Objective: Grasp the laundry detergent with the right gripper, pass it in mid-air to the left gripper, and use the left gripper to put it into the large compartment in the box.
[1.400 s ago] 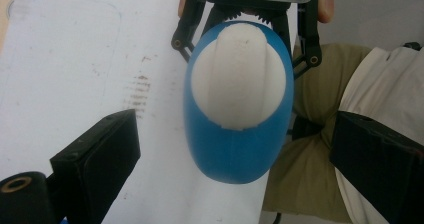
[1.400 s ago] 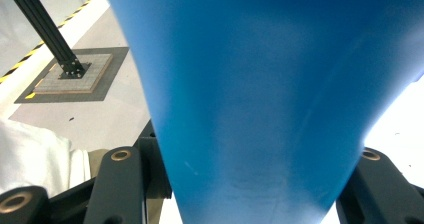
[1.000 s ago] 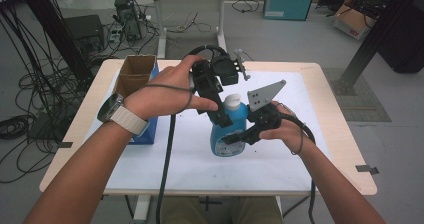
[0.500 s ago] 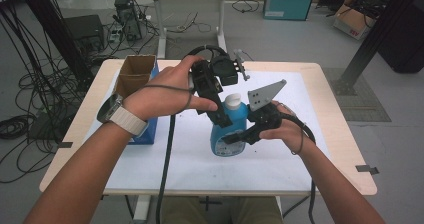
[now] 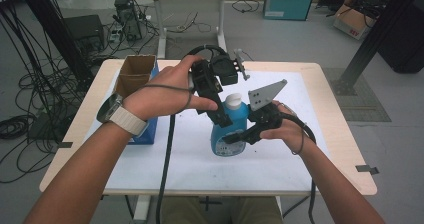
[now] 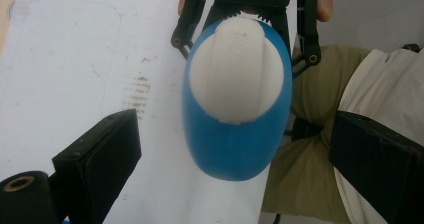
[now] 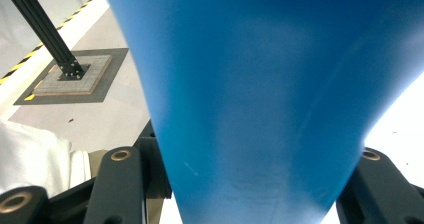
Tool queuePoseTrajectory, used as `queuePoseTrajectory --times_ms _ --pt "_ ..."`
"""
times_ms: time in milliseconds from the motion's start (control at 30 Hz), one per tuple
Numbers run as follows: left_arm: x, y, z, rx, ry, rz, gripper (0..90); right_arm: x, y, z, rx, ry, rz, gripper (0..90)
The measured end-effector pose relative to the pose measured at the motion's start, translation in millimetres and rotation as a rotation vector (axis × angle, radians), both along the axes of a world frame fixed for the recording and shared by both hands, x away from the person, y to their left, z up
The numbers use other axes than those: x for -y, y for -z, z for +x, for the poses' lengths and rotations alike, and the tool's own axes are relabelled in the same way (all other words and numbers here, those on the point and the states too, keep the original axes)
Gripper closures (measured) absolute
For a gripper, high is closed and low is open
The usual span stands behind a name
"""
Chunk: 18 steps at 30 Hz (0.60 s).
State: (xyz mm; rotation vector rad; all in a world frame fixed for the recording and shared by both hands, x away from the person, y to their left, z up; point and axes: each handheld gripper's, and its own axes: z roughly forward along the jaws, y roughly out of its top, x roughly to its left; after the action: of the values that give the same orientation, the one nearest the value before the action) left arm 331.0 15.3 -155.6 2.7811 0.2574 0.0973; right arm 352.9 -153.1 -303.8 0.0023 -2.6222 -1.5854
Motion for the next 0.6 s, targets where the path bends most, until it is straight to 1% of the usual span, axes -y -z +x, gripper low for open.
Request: queuePoseTrajectory --times_ms 467,600 --pt "1.1 -0.4 0.6 -0.011 0.008 0.003 7.2 0.2 0.4 0.8 0.0 0.004 -0.001 44.1" --pt "0.9 0.4 0.3 -0.005 0.007 -0.003 7.1 0.2 0.4 0.9 0.0 0.003 0.0 44.1"
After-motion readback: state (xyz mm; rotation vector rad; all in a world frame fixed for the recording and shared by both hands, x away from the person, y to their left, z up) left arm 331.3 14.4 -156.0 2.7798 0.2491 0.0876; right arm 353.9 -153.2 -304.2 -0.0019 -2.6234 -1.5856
